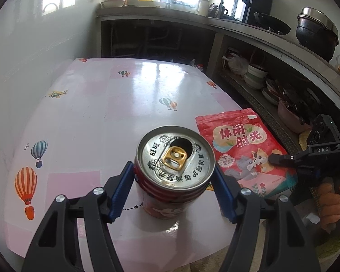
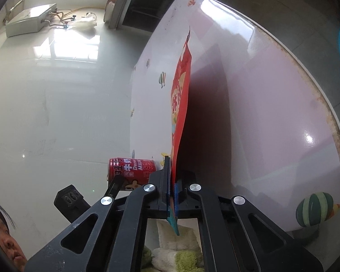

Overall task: Collect trash
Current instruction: 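Carry red can and snack bag over the wastebasket and open both tools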

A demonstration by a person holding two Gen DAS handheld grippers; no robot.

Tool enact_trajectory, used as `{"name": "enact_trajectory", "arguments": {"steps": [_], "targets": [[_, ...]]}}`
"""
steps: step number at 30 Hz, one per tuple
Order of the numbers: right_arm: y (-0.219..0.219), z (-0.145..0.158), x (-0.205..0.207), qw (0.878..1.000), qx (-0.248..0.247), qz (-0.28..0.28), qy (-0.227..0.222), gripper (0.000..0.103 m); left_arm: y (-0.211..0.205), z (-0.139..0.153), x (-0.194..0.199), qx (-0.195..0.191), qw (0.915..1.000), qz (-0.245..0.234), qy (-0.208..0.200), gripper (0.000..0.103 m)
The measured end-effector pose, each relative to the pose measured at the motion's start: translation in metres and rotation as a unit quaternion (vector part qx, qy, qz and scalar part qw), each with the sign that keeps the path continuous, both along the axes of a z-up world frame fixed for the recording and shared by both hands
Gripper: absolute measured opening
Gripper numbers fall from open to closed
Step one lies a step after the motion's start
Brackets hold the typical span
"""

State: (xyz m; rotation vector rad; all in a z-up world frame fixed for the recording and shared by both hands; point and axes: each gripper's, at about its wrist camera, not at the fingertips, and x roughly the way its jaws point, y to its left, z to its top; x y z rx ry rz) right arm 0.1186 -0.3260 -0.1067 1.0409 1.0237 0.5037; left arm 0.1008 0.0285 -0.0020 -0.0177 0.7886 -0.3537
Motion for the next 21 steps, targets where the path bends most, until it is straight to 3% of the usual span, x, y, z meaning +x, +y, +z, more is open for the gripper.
{"name": "enact_trajectory", "arguments": {"steps": [21], "targets": [[-0.009, 0.015, -0.007, 1.0, -0.002, -0.01, -0.027, 0.001, -0.001, 0.01, -0.001, 0.01, 0.9999, -0.001, -0.014, 0.065]]}}
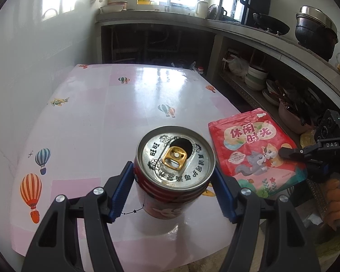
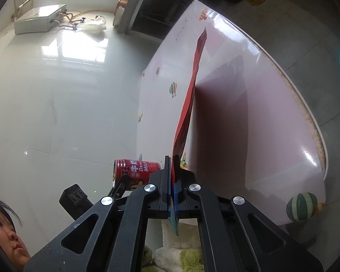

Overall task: Collect trash
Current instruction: 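Carry red can and snack bag over the wastebasket and open both tools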

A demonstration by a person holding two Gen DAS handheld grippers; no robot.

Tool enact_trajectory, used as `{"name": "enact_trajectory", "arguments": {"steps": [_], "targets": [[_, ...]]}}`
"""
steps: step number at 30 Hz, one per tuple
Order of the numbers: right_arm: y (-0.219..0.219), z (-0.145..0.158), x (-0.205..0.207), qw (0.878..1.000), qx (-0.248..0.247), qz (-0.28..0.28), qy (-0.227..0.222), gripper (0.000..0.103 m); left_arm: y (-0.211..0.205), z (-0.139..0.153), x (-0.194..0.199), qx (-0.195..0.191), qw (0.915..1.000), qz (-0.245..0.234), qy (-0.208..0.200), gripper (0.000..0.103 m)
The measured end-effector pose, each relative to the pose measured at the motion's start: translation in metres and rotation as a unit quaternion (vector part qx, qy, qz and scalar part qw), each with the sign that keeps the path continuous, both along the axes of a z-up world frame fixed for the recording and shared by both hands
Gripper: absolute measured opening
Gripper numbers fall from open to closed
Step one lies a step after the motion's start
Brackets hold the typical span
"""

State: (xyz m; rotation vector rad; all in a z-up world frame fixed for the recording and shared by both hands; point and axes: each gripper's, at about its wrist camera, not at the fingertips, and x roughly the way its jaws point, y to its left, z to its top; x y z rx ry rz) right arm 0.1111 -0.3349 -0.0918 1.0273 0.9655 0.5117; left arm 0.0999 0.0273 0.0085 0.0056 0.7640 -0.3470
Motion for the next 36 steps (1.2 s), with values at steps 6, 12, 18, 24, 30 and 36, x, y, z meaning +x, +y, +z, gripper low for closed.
{"name": "enact_trajectory", "arguments": {"steps": [6, 12, 18, 24, 30, 36], "targets": [[-0.003, 0.007, -0.009, 1.0, -0.002, -0.006, -0.008, 0.001, 0.002, 0.001, -0.004, 0.0, 1.0, -0.002, -0.004, 0.065], [-0.006, 0.011, -0.012, 1.0, -0.005, -0.012, -0.014, 0.001, 0.002, 0.005, -0.004, 0.001, 1.0, -0.004, -0.007, 0.065], [-0.006, 0.011, -0.015, 1.0, -0.002, -0.018, -0.018, 0.001, 0.0, 0.006, -0.003, 0.002, 0.9999, -0.005, -0.009, 0.065], [-0.011, 0.01, -0.016, 1.0, 0.0, -0.018, -0.02, 0.001, -0.002, 0.008, -0.002, 0.004, 0.9999, -0.007, -0.009, 0.065], [-0.018, 0.015, -0.019, 0.999, 0.0, -0.023, -0.027, 0.001, -0.002, 0.009, -0.001, 0.002, 0.9999, -0.008, -0.011, 0.065], [-0.047, 0.035, -0.034, 0.996, -0.006, -0.063, -0.055, 0.0, -0.008, 0.023, 0.0, -0.009, 0.9993, -0.028, -0.024, 0.065]]}}
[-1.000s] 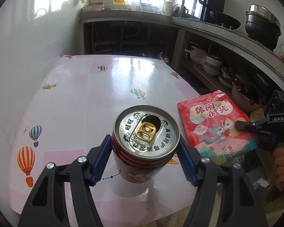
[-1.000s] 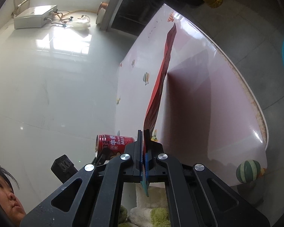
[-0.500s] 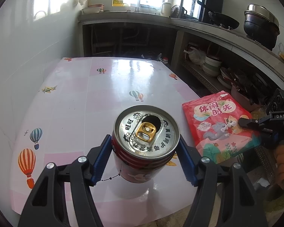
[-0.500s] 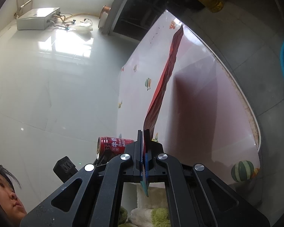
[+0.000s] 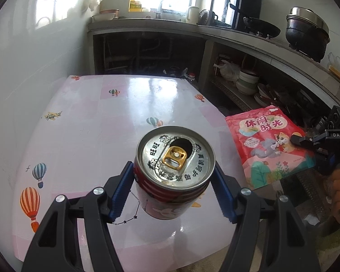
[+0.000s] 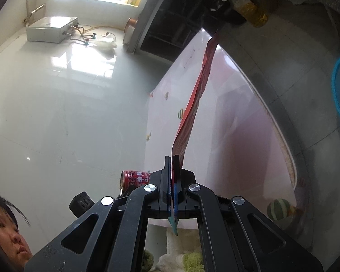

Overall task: Collect trash
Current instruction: 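Carry red can and snack bag over the wastebasket and open both tools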

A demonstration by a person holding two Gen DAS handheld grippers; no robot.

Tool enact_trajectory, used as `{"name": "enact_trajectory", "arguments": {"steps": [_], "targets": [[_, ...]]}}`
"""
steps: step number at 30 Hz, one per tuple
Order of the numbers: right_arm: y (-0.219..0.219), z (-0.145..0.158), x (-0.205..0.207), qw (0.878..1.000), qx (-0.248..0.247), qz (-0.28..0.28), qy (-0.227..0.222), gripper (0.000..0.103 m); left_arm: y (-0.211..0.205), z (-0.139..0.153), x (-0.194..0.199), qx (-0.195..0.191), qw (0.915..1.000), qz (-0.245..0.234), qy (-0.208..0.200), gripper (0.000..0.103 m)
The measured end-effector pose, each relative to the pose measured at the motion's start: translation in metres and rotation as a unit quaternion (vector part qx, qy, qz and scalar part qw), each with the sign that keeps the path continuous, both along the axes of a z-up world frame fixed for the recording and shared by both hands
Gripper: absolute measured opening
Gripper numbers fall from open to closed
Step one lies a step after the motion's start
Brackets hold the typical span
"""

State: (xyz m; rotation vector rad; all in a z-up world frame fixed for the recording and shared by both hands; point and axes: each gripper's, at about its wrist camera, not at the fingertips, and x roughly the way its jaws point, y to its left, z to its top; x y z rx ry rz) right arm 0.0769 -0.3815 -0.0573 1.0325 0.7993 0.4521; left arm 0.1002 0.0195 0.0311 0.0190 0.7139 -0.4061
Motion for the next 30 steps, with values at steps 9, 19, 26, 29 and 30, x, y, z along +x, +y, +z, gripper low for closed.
{"name": "enact_trajectory", "arguments": {"steps": [9, 19, 26, 29, 30], "targets": [[-0.086, 0.014, -0.077, 0.989, -0.054, -0.135, -0.009, 0.0, -0.066, 0.027, 0.016, -0.019, 0.9954, -0.093, -0.007, 0.065], [-0.149, -0.033, -0.148, 0.956, -0.109, -0.261, 0.079, 0.0, -0.196, 0.038, 0.034, -0.042, 0.9743, -0.219, 0.029, 0.065], [-0.173, -0.102, -0.15, 0.934, -0.101, -0.303, 0.159, 0.0, -0.278, 0.019, 0.047, -0.022, 0.9614, -0.264, 0.073, 0.065], [-0.185, -0.13, -0.131, 0.923, -0.128, -0.307, 0.194, 0.0, -0.3, 0.009, 0.051, -0.009, 0.9585, -0.273, 0.082, 0.065], [-0.187, -0.136, -0.126, 0.921, -0.132, -0.307, 0.201, 0.0, -0.305, 0.005, 0.052, -0.006, 0.9578, -0.274, 0.086, 0.065]]}}
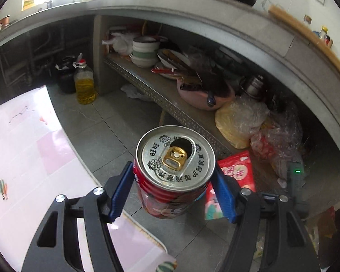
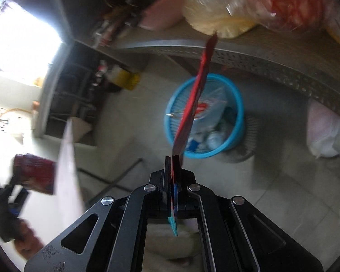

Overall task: Collect trash
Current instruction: 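Carry red can and snack bag over the wastebasket and open both tools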

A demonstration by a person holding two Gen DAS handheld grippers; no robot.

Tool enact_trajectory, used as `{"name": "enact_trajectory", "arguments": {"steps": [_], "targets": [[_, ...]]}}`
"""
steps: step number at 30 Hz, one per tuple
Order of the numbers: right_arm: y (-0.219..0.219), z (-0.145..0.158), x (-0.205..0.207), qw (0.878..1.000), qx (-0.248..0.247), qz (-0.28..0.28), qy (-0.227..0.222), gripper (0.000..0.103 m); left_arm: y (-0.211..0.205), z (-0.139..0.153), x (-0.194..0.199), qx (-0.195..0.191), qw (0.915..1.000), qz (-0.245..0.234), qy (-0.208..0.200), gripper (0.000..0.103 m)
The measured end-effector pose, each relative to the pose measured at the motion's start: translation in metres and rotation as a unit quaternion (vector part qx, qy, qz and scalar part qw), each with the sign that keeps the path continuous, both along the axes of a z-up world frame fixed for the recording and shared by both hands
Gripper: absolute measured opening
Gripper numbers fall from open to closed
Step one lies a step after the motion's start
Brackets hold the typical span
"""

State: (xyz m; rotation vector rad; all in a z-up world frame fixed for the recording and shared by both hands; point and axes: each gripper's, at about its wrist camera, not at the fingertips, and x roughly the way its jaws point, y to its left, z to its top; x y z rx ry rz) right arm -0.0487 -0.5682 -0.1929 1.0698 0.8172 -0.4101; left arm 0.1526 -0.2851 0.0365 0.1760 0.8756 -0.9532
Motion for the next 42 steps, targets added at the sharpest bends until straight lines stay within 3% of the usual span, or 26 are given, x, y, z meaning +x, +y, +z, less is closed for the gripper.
{"name": "enact_trajectory", "arguments": {"steps": [5, 13, 23, 29, 32, 35, 37, 42], "targets": [[-0.016, -0.039, 0.033, 0.998, -0.013, -0.013, 0.066, 0.0, -0.015, -0.012, 0.005, 0.017, 0.9998, -0.004, 0.007, 0.065], [-0.033, -0.078, 0.059, 0.991, -0.02, -0.042, 0.126, 0.0, -0.024, -0.025, 0.018, 0.029, 0.9995, -0.005, 0.014, 0.065], [-0.041, -0.104, 0.115, 0.975, -0.093, 0.01, 0.202, 0.0, -0.025, -0.032, 0.03, 0.033, 0.9993, 0.001, 0.02, 0.065], [-0.04, -0.157, 0.131, 0.962, -0.085, 0.04, 0.258, 0.0, -0.032, -0.035, 0.029, 0.043, 0.9989, -0.005, 0.019, 0.065], [-0.039, -0.163, 0.126, 0.964, -0.087, 0.048, 0.248, 0.002, -0.037, -0.035, 0.028, 0.046, 0.9987, -0.01, 0.017, 0.065], [-0.033, -0.149, 0.117, 0.966, -0.102, 0.054, 0.231, 0.017, -0.043, -0.035, 0.029, 0.049, 0.9986, -0.013, 0.016, 0.065], [-0.027, -0.133, 0.108, 0.967, -0.128, 0.05, 0.215, 0.048, -0.049, -0.038, 0.03, 0.052, 0.9983, -0.017, 0.019, 0.065], [-0.011, -0.08, 0.06, 0.973, -0.164, 0.031, 0.158, 0.056, -0.074, -0.053, 0.033, 0.075, 0.9959, -0.031, 0.04, 0.065]]}}
